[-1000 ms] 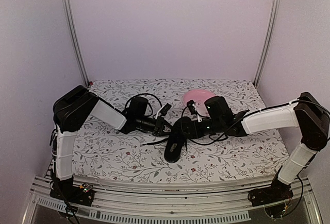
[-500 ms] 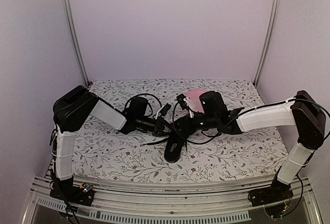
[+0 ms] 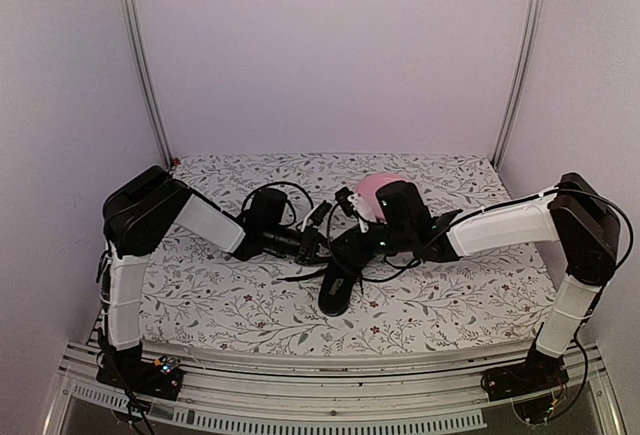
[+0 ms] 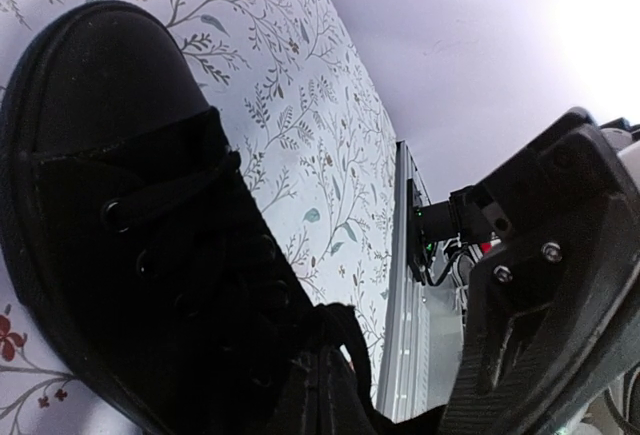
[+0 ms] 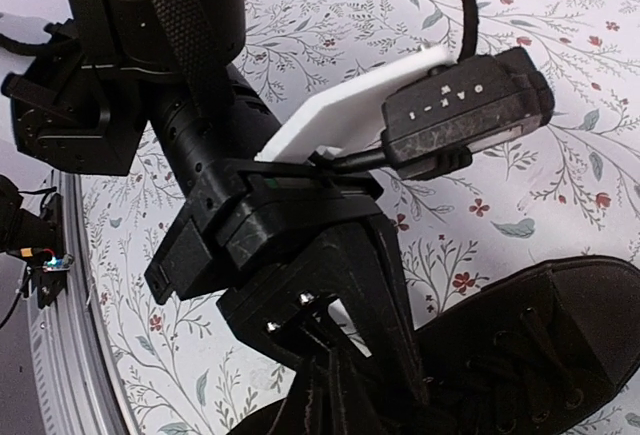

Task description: Tie the shoes

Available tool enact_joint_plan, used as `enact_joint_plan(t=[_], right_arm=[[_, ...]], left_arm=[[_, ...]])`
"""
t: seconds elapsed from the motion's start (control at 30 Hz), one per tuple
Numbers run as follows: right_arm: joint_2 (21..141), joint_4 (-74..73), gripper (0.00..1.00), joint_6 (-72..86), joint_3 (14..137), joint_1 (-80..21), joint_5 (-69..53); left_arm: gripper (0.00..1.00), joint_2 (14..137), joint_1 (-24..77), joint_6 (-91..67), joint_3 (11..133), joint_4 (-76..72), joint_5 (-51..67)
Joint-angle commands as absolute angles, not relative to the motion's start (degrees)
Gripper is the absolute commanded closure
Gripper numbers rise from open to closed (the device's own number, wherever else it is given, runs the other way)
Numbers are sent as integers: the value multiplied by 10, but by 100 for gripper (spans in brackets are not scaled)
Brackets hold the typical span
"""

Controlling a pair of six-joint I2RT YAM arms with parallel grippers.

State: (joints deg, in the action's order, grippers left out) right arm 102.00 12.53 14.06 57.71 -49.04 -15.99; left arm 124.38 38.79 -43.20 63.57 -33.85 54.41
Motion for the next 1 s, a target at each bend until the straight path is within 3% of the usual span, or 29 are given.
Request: enact_joint_plan(t=[0.0, 0.43, 0.97], right_arm=[[1013, 120, 98, 159, 584, -488, -104], [1007, 129, 98, 238, 535, -406, -125], [1013, 160, 98, 259, 518, -390, -165]], left_arm=[[100, 1224, 387, -433, 624, -352, 539], [100, 1206, 376, -427, 597, -354, 509], [100, 1180, 349, -459, 537, -413, 473]])
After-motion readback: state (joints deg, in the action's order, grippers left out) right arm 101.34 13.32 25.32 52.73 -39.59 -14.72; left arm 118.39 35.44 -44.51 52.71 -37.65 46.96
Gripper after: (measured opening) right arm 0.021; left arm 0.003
